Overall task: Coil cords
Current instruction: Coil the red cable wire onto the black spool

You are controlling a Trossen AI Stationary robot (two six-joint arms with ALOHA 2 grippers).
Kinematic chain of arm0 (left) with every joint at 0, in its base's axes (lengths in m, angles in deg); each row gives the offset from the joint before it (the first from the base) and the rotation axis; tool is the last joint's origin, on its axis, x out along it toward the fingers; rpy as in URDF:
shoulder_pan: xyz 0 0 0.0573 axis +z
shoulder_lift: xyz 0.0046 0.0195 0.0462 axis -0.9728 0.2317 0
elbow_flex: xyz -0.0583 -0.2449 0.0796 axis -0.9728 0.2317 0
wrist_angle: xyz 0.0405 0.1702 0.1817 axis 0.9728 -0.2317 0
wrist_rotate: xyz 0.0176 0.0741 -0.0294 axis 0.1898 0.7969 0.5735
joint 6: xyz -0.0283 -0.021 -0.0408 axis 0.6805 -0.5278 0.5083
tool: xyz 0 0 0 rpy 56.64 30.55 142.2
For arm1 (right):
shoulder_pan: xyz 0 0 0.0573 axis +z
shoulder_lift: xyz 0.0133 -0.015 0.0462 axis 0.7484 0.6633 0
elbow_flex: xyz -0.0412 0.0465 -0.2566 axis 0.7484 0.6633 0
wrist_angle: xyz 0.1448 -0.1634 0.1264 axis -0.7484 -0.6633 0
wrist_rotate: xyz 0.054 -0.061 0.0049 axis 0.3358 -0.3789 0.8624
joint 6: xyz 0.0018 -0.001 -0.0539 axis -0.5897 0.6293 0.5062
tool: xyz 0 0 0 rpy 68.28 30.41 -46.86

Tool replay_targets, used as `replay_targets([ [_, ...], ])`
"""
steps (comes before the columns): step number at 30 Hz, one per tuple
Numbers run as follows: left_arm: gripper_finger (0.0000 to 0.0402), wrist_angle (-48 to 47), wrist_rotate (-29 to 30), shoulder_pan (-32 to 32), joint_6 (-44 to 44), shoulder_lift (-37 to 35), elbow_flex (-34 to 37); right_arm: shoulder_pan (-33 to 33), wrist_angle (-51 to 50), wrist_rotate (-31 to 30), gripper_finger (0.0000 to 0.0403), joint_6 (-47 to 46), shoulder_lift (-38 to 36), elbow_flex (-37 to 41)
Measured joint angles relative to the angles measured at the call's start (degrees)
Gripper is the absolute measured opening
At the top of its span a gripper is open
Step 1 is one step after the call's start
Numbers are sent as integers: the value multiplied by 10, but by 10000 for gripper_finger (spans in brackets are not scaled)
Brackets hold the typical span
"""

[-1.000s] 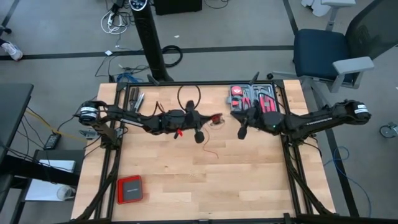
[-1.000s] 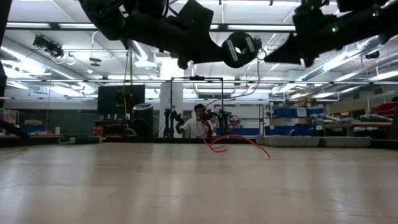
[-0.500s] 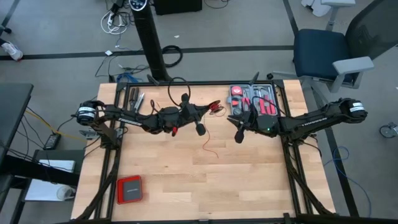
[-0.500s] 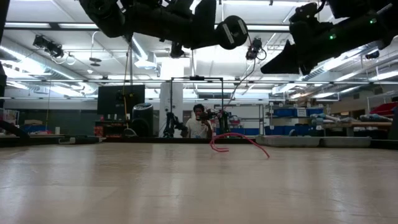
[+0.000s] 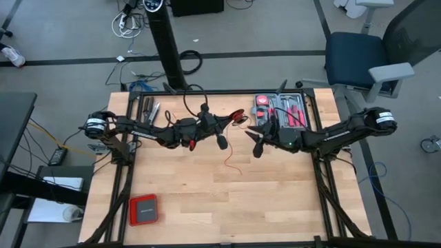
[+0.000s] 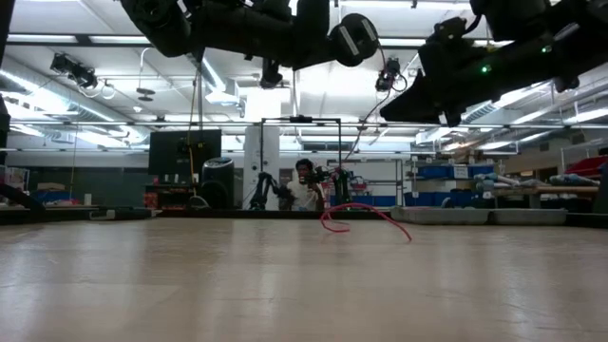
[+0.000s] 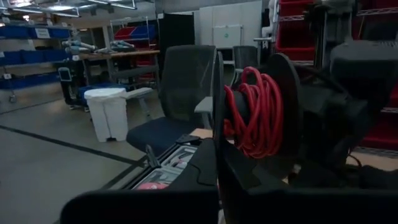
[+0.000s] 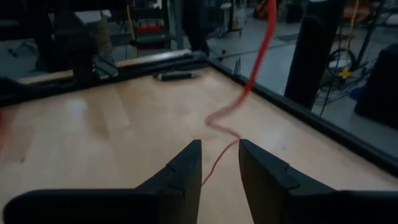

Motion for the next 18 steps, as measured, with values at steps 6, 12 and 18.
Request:
replay_targets([
  [6,0,13,-2,-1,13,0,0,-3,76,-15,105,28,40,0],
  [12,0,25,-2,-2,20,0,0,-3,126,-11,104,29,76,0],
  [18,0,24,-1,-2,38,0,0,-5,170,-12,100,35,94,0],
])
